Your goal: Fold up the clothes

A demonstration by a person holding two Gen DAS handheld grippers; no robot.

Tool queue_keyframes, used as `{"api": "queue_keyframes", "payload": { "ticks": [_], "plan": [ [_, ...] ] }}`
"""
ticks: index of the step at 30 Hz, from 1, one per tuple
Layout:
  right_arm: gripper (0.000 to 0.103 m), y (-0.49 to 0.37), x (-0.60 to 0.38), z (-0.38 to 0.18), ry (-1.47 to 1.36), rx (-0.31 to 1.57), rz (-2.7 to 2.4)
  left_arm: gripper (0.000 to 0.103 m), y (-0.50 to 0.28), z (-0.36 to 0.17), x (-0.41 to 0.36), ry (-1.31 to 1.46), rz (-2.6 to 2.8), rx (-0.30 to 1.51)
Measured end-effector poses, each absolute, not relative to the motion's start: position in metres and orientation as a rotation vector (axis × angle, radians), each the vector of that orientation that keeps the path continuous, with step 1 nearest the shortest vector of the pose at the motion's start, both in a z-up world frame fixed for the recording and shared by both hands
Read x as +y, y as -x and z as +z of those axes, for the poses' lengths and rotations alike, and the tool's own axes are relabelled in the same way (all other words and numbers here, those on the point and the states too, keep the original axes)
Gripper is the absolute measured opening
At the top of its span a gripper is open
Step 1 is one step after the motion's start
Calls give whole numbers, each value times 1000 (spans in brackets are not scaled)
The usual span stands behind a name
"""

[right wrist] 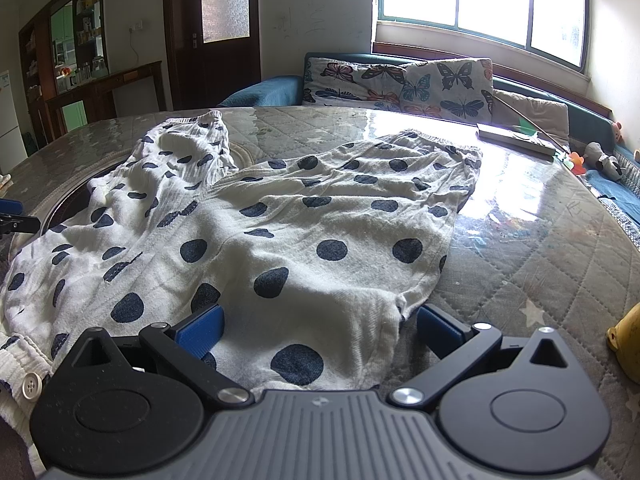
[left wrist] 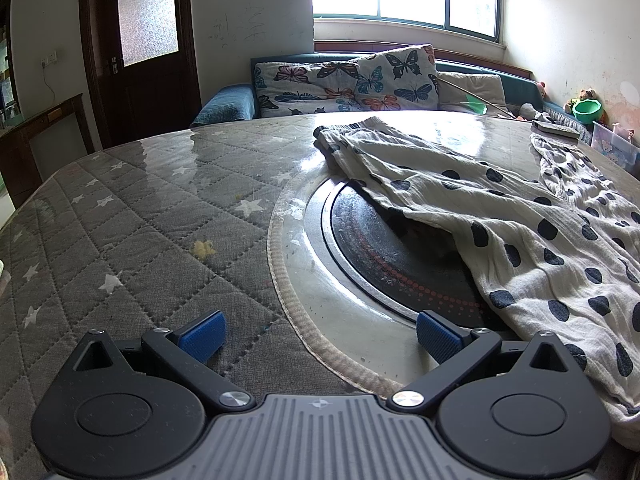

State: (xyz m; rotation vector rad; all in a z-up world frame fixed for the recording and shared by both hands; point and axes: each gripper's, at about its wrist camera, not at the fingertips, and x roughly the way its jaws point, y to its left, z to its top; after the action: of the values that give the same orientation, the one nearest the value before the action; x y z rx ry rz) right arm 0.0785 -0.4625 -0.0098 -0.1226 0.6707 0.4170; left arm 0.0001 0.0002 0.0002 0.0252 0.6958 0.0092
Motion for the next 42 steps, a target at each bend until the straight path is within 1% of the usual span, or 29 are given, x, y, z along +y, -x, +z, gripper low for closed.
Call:
{"api": "queue_keyframes", "payload": {
  "ticks": [11,15,24,35,42],
  "plan": [
    [103,-79,-462,-9,123,671,417,103,1,3,0,-24,18,704],
    [103,-80,-463,-10,119,673,419,103,9,18,-9,-10,18,699],
    [103,-81,-463,-8,115,684,425,103,56,61,-93,-194,-227,640],
    [103,-86,-475,4,26,733,417,103,90,73,-181,-245,-531,632],
    [103,-86,-482,8,42,755,366,103,96,77,-211,-219,-570,657]
  ]
}}
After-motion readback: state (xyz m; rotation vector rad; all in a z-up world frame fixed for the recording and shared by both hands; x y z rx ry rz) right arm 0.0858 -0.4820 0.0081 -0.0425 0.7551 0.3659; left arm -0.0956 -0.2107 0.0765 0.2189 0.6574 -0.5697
